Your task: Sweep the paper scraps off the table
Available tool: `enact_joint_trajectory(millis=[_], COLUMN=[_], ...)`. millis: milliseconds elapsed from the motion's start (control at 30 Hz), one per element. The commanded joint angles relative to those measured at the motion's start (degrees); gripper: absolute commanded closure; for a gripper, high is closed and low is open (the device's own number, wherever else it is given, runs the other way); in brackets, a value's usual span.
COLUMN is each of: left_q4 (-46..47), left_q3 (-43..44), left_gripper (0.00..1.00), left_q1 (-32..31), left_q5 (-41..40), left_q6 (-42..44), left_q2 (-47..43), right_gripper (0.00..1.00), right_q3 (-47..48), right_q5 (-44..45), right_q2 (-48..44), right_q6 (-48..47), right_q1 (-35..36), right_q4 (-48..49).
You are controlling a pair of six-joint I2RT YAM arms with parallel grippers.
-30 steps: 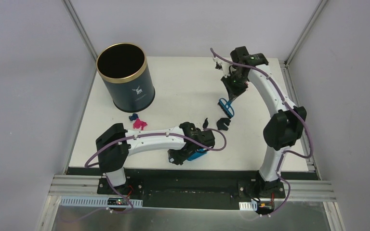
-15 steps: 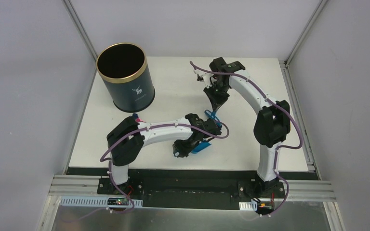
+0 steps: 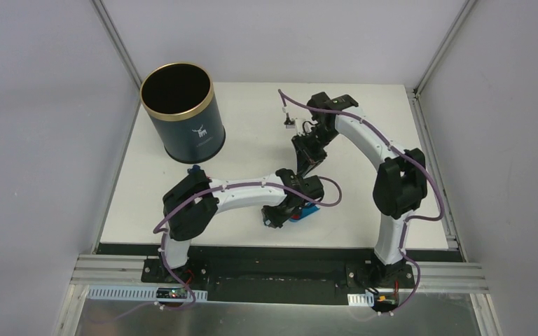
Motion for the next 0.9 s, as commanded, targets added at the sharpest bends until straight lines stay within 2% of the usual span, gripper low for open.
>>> enact_joint_trajectory(millis=[0, 133, 233, 300, 433, 567, 733, 867], left_q4=[5.3, 10.5, 13.2, 14.3, 14.8, 14.7, 9.3, 2.9], left_q3=[-4.2, -10.0, -12.0, -12.7, -13.0, -13.5, -11.1, -6.3], left_gripper=[1.00, 1.00, 1.00, 1.00, 1.00, 1.00, 1.00, 1.00], left_q1=[-1.1, -1.2, -1.4, -1.5, -1.7, -1.8, -2.3, -3.3], left_q5=[-3.7, -4.5, -5.2, -5.5, -5.5, -5.4, -6.0, -2.5], left_q6=[-0.4, -0.2, -0.3, -0.3, -0.4, -0.4, -1.0, -1.3], left_q2=[-5.5, -9.8, -11.7, -12.5, -12.9, -13.3, -12.3, -10.4], right_gripper=[1.00, 1.00, 1.00, 1.00, 1.00, 1.00, 1.00, 1.00], right_q3=[0.9, 3.0, 4.7, 5.8, 6.1, 6.3, 10.2, 13.4], right_q5=[-0.2, 5.1, 5.0, 4.3, 13.1, 12.6, 19.1, 31.7], right_q2=[-7.0, -8.7, -9.4, -9.3, -9.7, -10.7, -10.0, -7.3], right_q6=[1.2, 0.4, 0.7, 1.0, 0.9, 0.5, -3.0, -8.0], right_q1=[-1.0, -2.1, -3.5, -4.2, -4.5, -6.3, -10.6, -16.1], right_q4=[-0.4, -0.7, -0.9, -1.3, 0.1, 0.7, 2.1, 10.5])
